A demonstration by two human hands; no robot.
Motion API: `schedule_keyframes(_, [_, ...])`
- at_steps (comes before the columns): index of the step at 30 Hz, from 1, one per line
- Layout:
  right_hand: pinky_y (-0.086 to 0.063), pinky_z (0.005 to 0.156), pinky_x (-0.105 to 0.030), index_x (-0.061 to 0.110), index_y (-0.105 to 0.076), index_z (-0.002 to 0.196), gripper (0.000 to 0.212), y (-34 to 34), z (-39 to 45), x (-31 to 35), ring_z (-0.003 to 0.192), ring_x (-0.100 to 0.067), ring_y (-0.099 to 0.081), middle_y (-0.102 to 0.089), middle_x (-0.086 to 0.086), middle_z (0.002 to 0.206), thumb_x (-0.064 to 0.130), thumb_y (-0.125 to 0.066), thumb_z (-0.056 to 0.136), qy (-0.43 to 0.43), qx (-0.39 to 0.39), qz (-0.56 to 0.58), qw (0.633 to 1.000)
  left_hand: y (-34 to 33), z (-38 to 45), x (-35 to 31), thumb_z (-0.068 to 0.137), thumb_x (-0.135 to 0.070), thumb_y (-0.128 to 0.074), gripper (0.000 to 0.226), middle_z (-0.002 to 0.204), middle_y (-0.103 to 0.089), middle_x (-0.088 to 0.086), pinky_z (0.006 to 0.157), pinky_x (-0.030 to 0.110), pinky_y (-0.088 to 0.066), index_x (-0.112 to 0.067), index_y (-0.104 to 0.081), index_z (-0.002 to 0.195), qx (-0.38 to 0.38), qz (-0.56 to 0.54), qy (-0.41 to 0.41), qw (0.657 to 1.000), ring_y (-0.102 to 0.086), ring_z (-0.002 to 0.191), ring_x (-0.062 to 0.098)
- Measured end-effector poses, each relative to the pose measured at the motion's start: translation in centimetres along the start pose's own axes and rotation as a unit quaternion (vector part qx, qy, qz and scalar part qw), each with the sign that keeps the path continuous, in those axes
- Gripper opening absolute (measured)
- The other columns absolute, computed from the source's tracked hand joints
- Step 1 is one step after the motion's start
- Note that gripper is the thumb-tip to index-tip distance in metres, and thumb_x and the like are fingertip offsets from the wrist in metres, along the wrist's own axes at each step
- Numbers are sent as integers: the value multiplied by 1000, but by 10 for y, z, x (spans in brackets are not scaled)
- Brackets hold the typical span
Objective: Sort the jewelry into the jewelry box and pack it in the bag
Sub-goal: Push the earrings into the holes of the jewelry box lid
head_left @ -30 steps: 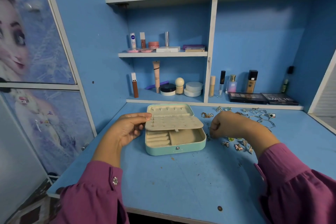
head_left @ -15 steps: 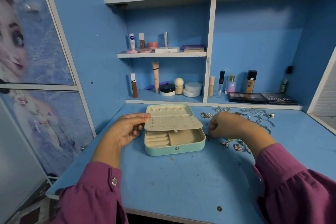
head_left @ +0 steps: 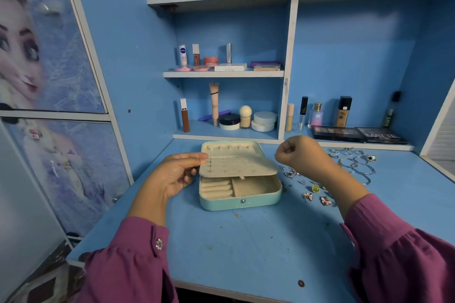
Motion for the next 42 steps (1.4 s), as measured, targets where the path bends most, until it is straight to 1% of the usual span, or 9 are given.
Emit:
schedule_keyframes(4, [-39,42,-21,11,-70,79,11,-9,4,20,49,-10,-44,-56,2,60,13,-60,83,-4,-25,57,998,0,0,0,83,3,-63,15,65,-69,2,35,11,-31,-5,-72,92,2,-2,-2,1000,-46,41,2])
schedule_keyframes(8, [-37,46,-13,7,-71,79,14,-31,13,39,56,-6,-46,-59,3,64,13,-60,84,-3,-13,65,998,1,1,1,83,3,-64,15,66,-68,1,35,11,-31,-6,-72,93,3,-2,0,1000,-45,41,2])
schedule_keyframes(12, [-40,56,-21,-2,-71,80,17,-55,19,51,66,-13,-47,-58,-4,71,11,-59,81,-3,2,86,996,1,1,1,82,2,-65,16,63,-67,-1,35,11,-32,-6,-72,94,4,-1,-1,1000,-45,41,1])
schedule_keyframes(15, [-43,57,-21,1,-73,87,16,-71,25,62,75,-14,-54,-68,-7,85,12,-63,82,-18,42,96,994,0,2,1,82,2,-65,17,64,-66,-1,34,11,-32,-6,-72,96,4,4,-1,1000,-45,41,1])
schedule_keyframes(18, [-50,71,-26,6,-74,91,14,-83,31,72,84,-16,-61,-72,-6,96,12,-67,81,-35,62,122,990,1,2,1,82,2,-66,16,64,-65,0,34,11,-31,-6,-72,94,4,6,-3,1000,-45,41,1])
schedule_keyframes(22, [-42,62,-17,10,-73,95,15,-98,31,82,74,-7,-55,-65,0,88,18,-72,83,-37,90,174,980,1,3,1,81,3,-66,15,68,-63,3,34,11,-31,-6,-72,92,4,-1,-6,1000,-45,41,2])
schedule_keyframes(25, [-51,83,-31,16,-74,84,5,-106,34,81,84,-15,-59,-66,-1,86,20,-73,81,-54,94,151,983,1,4,2,80,3,-66,21,71,-61,4,33,11,-31,-3,-71,99,5,1,-7,1000,-44,41,2])
schedule_keyframes(28, [-51,91,-37,17,-75,82,3,-109,35,81,88,-18,-61,-67,0,82,19,-73,80,-55,97,135,984,1,5,2,80,3,-66,22,70,-60,4,33,11,-30,-3,-71,100,6,1,-10,1000,-44,40,1])
schedule_keyframes(42, [-55,84,-38,6,-73,92,19,-108,33,77,89,-25,-66,-71,-12,92,18,-69,78,-65,88,100,989,1,5,2,80,4,-66,18,62,-61,1,34,11,-30,-6,-72,94,-1,4,-11,1000,-43,40,2])
Point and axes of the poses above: each hand's wrist, its own z-axis towards the middle knuckle, its own y-axis out of the back of the hand, x = y × z, the point moved 8 cm from there along z, towards the middle knuckle
